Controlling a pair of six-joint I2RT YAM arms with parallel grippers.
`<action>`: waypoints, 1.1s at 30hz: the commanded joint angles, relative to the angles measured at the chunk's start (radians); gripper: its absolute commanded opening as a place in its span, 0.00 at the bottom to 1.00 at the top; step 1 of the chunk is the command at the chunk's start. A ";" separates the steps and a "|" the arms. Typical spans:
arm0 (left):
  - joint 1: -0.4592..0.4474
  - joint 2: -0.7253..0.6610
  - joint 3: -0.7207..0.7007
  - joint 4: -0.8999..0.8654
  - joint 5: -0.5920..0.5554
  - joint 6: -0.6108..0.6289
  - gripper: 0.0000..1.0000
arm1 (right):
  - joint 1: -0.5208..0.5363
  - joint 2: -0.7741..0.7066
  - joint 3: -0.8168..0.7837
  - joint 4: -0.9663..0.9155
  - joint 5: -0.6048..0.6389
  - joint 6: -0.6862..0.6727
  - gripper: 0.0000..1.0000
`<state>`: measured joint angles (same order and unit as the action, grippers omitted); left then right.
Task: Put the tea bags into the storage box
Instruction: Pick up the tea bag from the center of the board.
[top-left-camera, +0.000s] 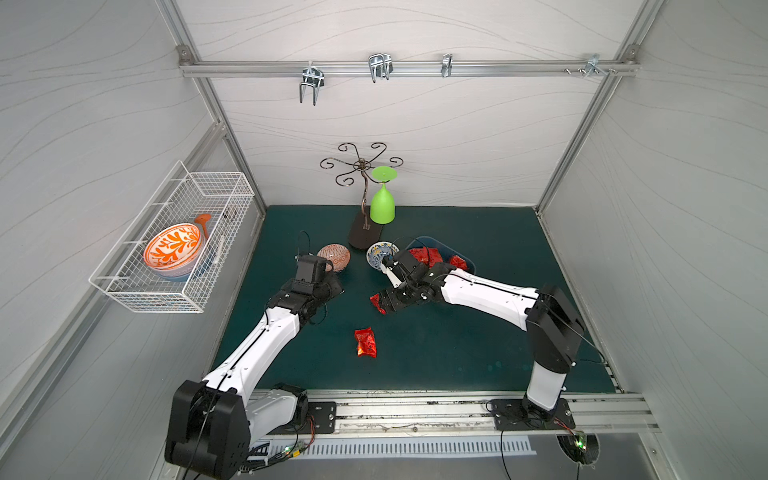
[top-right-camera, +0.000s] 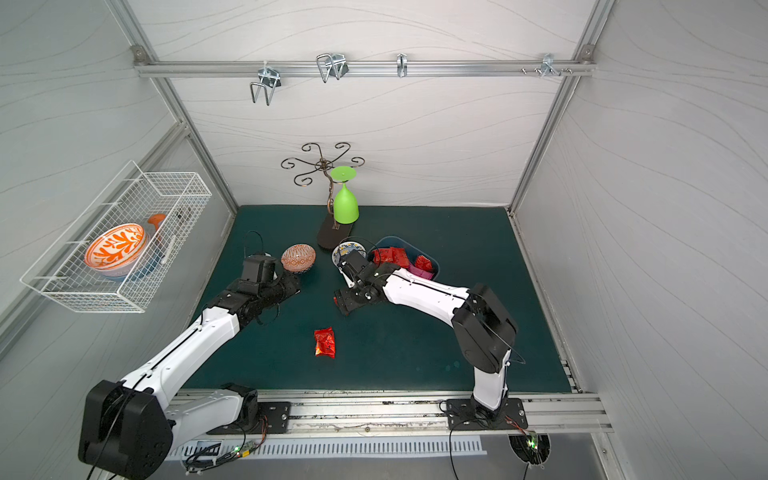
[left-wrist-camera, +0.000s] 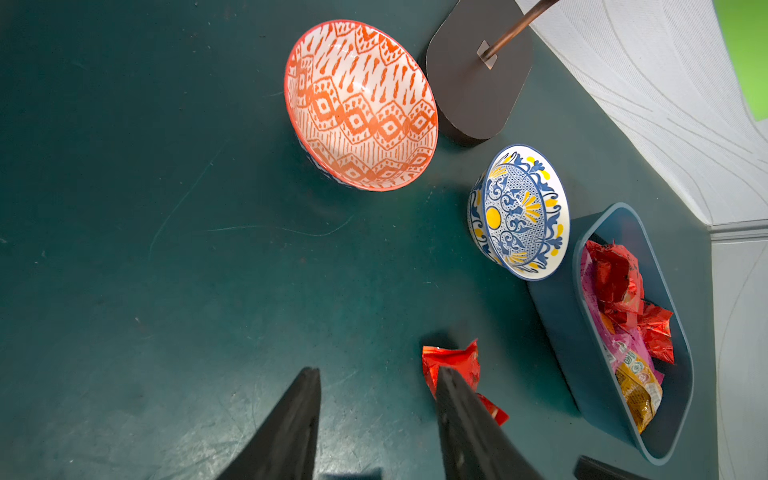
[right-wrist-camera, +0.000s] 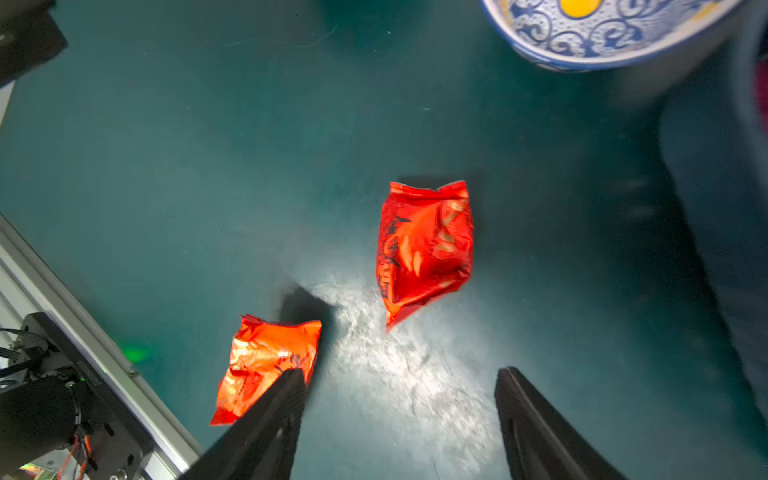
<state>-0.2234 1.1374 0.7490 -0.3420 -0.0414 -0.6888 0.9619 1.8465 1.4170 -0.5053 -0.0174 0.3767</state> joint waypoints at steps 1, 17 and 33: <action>0.002 -0.019 0.006 0.012 -0.006 0.010 0.49 | 0.001 0.072 0.037 -0.018 -0.044 0.031 0.76; 0.002 -0.027 -0.009 0.022 -0.005 0.002 0.49 | -0.082 0.193 0.033 0.069 -0.173 0.259 0.45; 0.002 -0.028 -0.008 0.019 -0.008 0.004 0.49 | -0.132 0.118 -0.053 0.142 -0.247 0.302 0.00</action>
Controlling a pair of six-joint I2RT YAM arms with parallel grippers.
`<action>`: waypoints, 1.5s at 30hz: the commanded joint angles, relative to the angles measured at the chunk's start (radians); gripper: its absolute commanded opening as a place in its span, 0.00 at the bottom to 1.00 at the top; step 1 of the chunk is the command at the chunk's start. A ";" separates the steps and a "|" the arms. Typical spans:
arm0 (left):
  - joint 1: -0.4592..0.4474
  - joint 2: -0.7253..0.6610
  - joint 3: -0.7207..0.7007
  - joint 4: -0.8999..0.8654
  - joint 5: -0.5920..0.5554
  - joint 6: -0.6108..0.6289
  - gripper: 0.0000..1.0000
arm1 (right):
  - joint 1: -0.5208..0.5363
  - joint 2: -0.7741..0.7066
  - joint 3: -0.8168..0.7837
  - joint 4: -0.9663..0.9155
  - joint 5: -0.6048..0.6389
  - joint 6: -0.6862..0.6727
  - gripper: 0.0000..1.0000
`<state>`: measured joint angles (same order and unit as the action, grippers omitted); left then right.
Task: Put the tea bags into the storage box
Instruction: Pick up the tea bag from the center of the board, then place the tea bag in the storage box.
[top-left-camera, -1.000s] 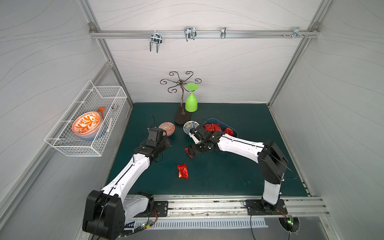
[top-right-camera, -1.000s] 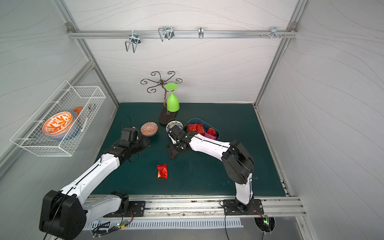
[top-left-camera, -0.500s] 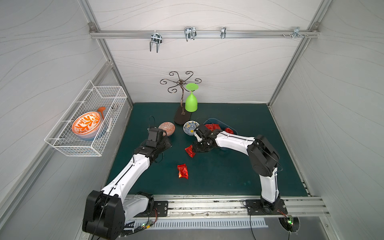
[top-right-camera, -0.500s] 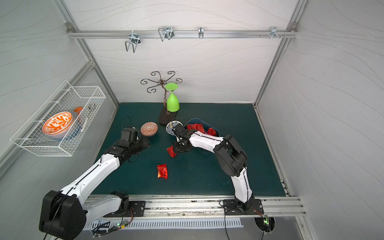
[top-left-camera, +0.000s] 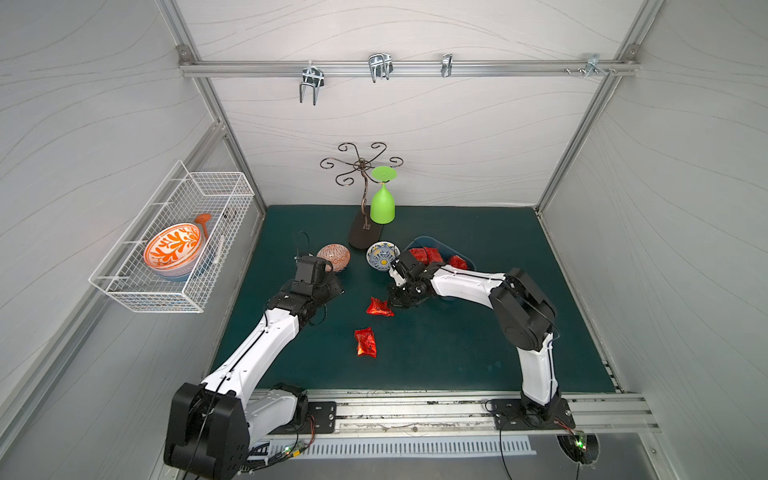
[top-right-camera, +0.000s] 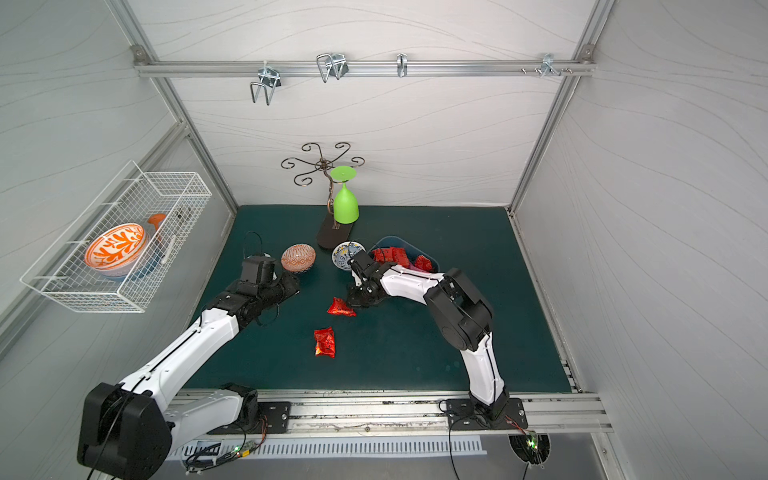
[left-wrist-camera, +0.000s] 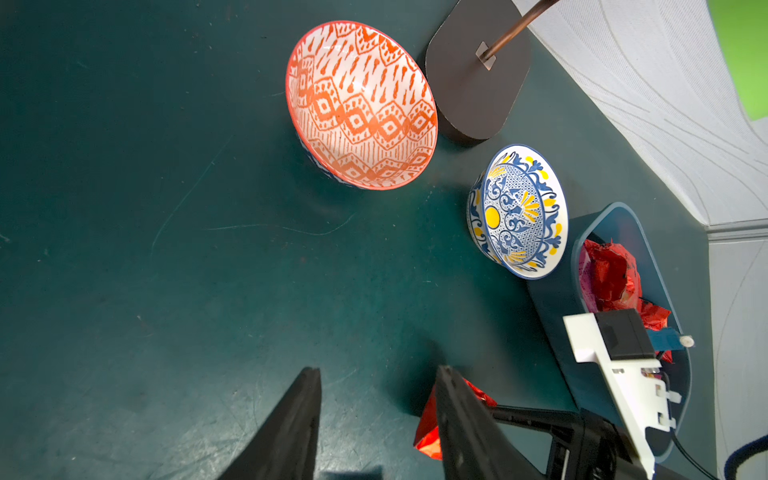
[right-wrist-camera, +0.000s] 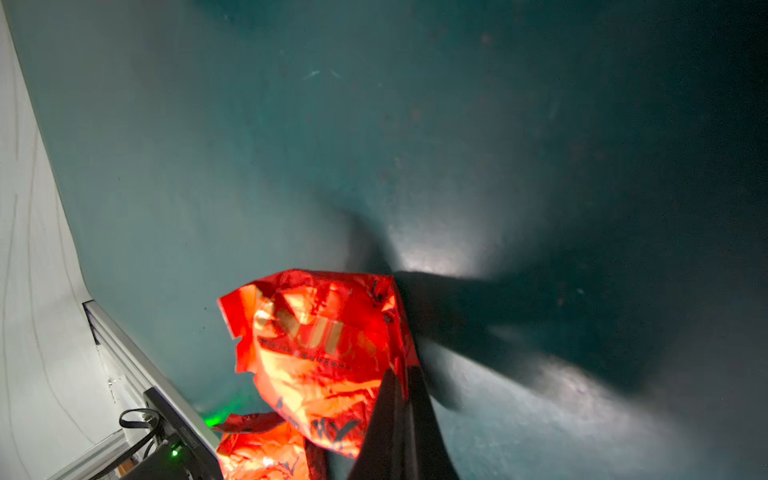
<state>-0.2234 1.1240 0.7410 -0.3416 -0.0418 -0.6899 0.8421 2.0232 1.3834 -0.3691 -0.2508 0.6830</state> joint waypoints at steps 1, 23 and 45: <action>0.002 -0.015 0.000 0.019 -0.006 0.004 0.49 | -0.016 -0.077 -0.028 0.006 -0.013 -0.011 0.00; 0.002 0.045 -0.006 0.006 0.144 -0.006 0.49 | -0.397 -0.371 -0.039 -0.143 0.193 -0.240 0.00; 0.001 0.031 -0.008 -0.188 0.304 -0.028 0.48 | -0.465 -0.207 0.010 -0.115 0.183 -0.266 0.57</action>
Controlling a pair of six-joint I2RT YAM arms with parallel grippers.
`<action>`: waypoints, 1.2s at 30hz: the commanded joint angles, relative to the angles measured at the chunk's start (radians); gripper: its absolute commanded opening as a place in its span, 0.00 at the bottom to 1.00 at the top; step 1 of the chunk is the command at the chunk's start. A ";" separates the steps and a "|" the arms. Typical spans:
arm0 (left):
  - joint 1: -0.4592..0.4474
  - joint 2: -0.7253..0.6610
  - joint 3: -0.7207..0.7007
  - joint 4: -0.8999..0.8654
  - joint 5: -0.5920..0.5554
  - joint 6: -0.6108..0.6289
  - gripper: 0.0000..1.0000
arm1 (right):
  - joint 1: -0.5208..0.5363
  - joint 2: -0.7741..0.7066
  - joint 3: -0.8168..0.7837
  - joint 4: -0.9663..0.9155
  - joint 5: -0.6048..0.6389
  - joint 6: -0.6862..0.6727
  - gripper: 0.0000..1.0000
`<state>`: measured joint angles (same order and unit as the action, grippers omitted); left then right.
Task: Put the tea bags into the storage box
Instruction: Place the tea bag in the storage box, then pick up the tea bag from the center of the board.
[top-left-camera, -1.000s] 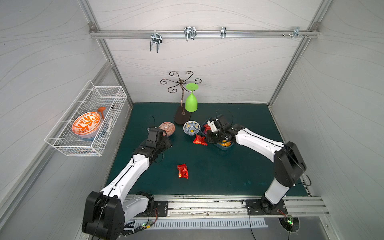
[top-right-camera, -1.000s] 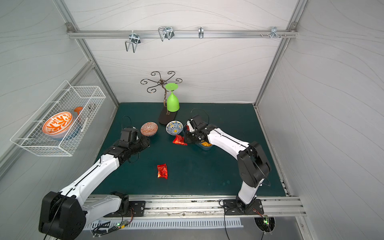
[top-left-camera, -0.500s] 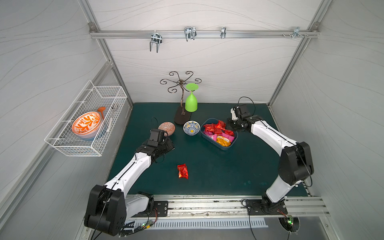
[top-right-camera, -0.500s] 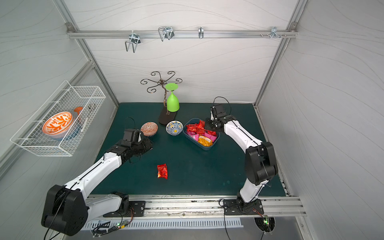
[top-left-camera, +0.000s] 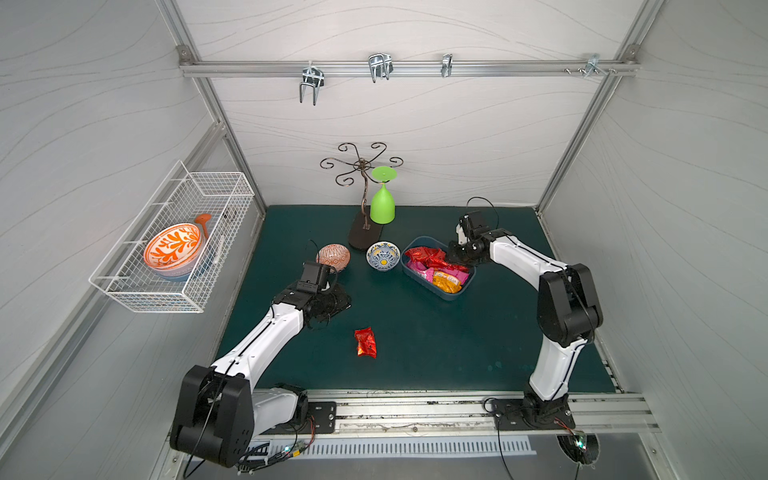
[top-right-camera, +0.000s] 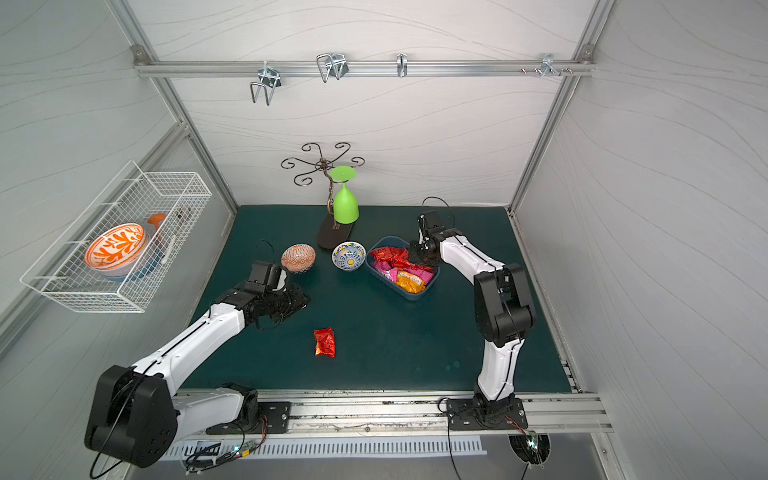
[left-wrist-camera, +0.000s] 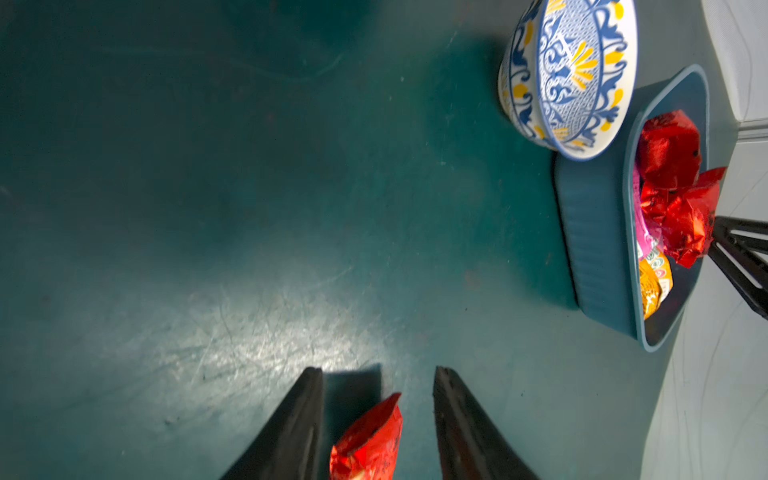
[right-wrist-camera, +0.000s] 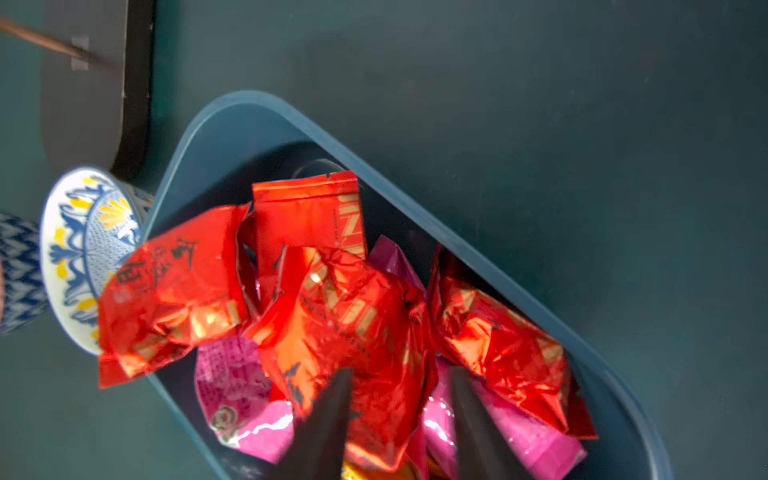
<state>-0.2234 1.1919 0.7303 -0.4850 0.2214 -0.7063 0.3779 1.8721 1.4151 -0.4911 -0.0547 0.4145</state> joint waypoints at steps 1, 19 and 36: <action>0.001 -0.049 -0.011 -0.051 0.054 -0.017 0.48 | -0.001 -0.083 -0.039 0.016 -0.018 0.001 0.62; -0.081 -0.070 -0.185 0.038 0.260 -0.048 0.47 | 0.151 -0.547 -0.394 0.089 -0.037 0.084 0.81; -0.080 0.072 -0.183 0.139 0.308 -0.029 0.29 | 0.164 -0.659 -0.417 0.041 0.012 0.073 0.83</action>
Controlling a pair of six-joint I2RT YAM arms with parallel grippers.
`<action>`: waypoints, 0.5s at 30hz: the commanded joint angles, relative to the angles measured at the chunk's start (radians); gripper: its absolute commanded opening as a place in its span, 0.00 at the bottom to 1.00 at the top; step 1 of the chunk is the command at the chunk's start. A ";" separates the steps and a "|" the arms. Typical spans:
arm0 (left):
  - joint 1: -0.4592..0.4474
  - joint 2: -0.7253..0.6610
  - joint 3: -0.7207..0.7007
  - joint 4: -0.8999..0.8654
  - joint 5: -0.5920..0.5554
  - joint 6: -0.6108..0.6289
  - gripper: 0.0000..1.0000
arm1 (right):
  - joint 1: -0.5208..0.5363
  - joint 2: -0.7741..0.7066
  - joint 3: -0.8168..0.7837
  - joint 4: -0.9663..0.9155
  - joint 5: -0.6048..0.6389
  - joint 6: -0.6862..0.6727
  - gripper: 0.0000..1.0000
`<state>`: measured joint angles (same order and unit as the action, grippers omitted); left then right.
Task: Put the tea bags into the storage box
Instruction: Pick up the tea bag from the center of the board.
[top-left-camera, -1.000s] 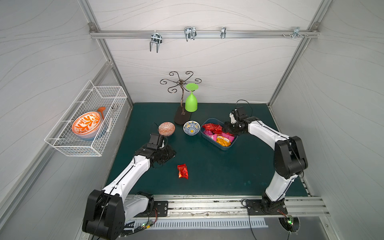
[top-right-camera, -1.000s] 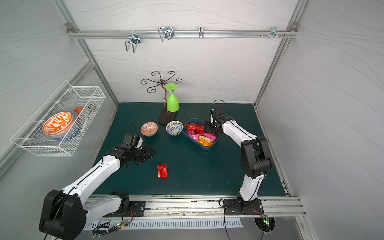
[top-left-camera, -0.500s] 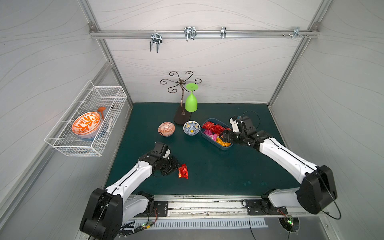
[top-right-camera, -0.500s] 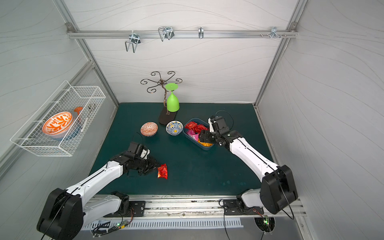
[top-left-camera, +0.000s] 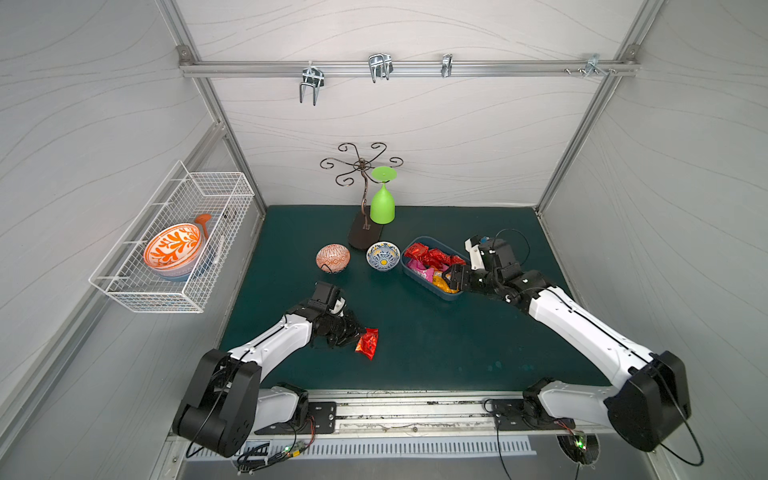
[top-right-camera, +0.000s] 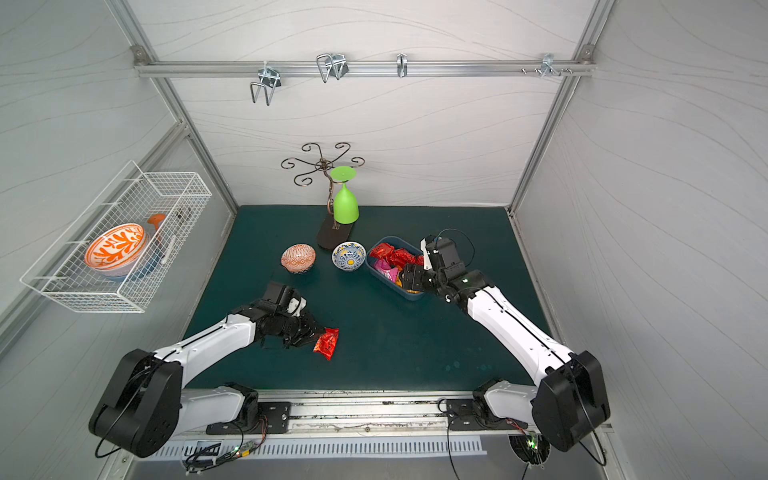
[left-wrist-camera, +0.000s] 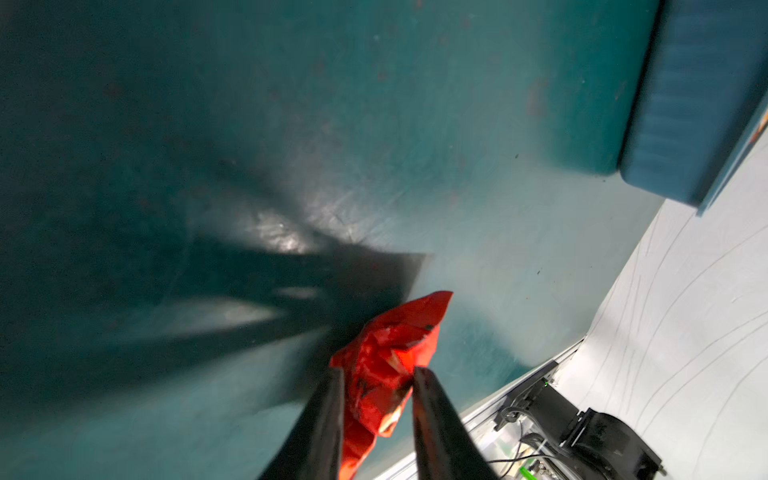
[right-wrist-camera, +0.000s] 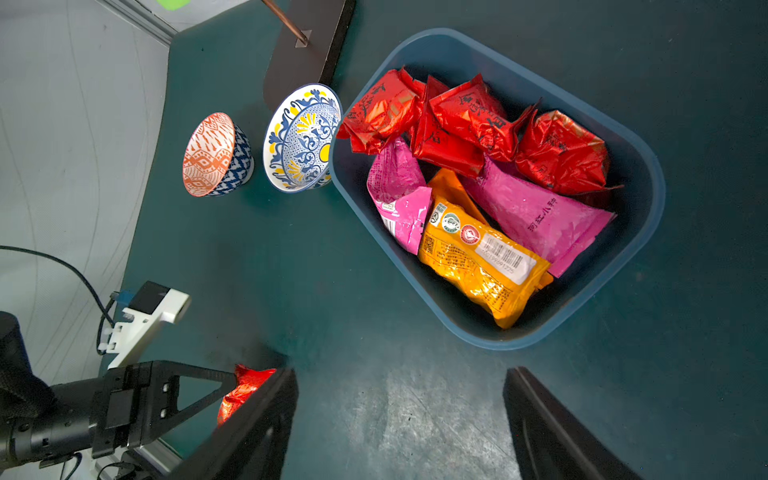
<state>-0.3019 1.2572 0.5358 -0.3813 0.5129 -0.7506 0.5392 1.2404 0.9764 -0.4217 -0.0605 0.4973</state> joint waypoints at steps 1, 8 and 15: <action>-0.002 0.006 0.011 0.039 0.016 0.017 0.28 | 0.004 -0.030 0.024 -0.030 0.019 -0.013 0.83; -0.002 0.043 0.003 0.073 0.027 0.013 0.28 | 0.004 -0.038 0.035 -0.038 0.031 -0.013 0.83; -0.018 0.087 0.028 0.102 0.022 0.015 0.11 | 0.003 -0.050 0.038 -0.048 0.037 -0.014 0.83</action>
<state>-0.3080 1.3304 0.5365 -0.3153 0.5312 -0.7490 0.5392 1.2182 0.9920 -0.4469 -0.0376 0.4965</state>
